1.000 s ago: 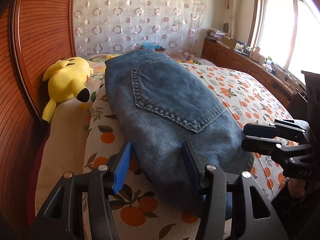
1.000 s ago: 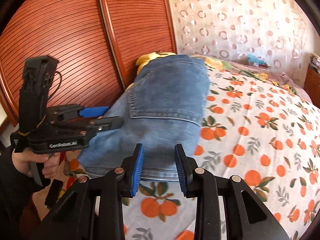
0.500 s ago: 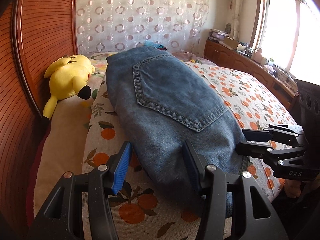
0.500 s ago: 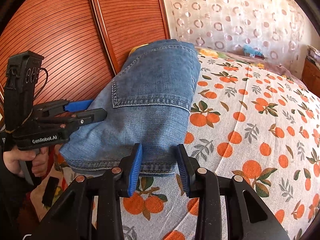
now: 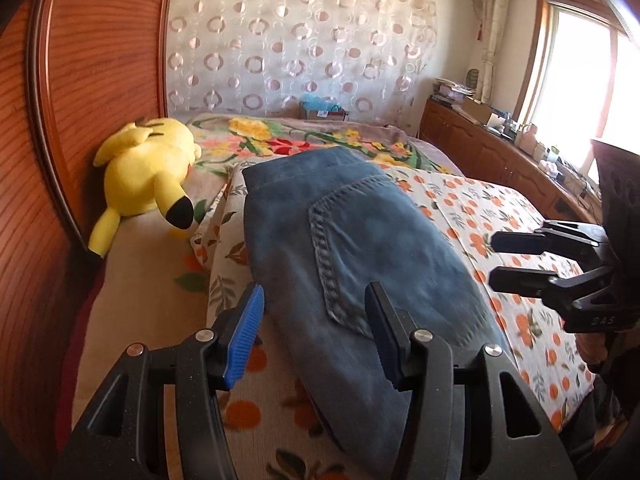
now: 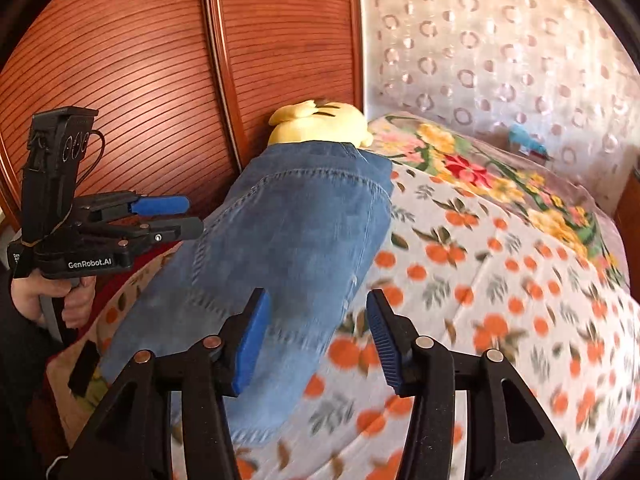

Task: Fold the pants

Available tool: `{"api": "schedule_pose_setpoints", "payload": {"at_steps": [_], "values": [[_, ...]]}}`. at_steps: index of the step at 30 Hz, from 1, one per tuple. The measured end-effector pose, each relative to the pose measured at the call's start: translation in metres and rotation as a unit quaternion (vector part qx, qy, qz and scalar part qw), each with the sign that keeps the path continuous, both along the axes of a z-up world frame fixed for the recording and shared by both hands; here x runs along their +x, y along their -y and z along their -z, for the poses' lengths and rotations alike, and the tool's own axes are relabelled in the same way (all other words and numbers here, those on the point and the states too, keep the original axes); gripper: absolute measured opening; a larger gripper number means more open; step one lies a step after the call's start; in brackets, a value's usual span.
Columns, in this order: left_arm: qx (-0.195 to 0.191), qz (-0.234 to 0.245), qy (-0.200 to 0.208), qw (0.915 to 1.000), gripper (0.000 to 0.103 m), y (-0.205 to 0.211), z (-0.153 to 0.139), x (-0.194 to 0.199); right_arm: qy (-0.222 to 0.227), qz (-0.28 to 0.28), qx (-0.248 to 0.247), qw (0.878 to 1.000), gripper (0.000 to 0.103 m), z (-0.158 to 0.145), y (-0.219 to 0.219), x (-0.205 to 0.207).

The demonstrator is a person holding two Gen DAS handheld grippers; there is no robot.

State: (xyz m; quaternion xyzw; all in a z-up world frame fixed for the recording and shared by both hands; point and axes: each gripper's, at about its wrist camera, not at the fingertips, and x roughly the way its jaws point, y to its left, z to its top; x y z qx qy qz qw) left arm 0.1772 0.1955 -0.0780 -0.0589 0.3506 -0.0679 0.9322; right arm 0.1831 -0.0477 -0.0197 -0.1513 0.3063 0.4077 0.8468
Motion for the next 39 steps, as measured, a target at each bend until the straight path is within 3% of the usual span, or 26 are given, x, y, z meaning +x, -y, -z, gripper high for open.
{"api": "schedule_pose_setpoints", "payload": {"at_steps": [7,14,19,22,24,27,33,39], "values": [[-0.022,-0.001,-0.031,0.9993,0.054,-0.011,0.019,0.032,-0.068,-0.026,0.001,0.997,0.053,0.017,-0.025,0.063],[-0.031,0.007,-0.058,0.9978,0.054,-0.012,0.036,0.051,-0.098,-0.046,-0.003,0.994,0.053,0.039,-0.043,0.094],[-0.039,0.004,-0.062,0.9973,0.064,-0.02,0.037,0.059,-0.105,-0.053,0.007,0.993,0.053,0.043,-0.041,0.106],[-0.048,0.004,-0.064,0.9968,0.065,-0.021,0.038,0.06,-0.105,-0.05,0.013,0.993,0.054,0.043,-0.036,0.108],[-0.042,0.002,-0.063,0.9971,0.069,-0.02,0.038,0.059,-0.104,-0.043,0.017,0.994,0.06,0.043,-0.032,0.108],[-0.047,0.002,-0.066,0.9967,0.069,-0.023,0.038,0.063,-0.114,-0.033,0.025,0.993,0.068,0.047,-0.031,0.113],[-0.059,0.007,-0.071,0.9957,0.069,-0.024,0.036,0.073,-0.122,-0.045,0.039,0.991,0.068,0.053,-0.034,0.117],[-0.074,0.018,-0.065,0.995,0.059,-0.021,0.037,0.074,-0.127,-0.056,0.048,0.989,0.059,0.057,-0.035,0.118]]}}
